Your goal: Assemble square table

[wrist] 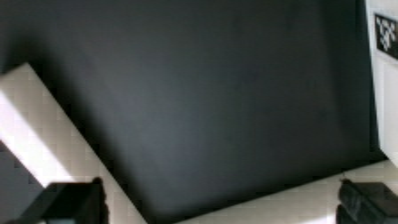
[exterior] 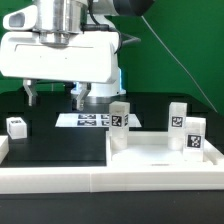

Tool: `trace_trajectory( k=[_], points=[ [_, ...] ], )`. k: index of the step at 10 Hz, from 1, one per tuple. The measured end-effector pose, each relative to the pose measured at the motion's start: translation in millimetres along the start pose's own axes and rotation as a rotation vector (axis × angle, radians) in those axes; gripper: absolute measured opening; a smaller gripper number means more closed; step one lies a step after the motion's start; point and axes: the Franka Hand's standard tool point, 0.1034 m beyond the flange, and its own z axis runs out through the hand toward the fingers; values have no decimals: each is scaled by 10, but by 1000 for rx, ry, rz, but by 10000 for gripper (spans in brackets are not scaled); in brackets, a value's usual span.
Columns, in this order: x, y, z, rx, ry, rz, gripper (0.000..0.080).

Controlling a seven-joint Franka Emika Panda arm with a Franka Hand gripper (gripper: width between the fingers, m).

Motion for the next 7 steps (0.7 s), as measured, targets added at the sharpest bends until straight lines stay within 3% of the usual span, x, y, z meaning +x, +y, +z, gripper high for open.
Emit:
trace_trajectory(
  k=[5, 7],
  points=[
    [-241, 122, 27, -7, -20, 7, 649],
    [-353, 247, 59, -21, -20, -167, 649]
  ],
)
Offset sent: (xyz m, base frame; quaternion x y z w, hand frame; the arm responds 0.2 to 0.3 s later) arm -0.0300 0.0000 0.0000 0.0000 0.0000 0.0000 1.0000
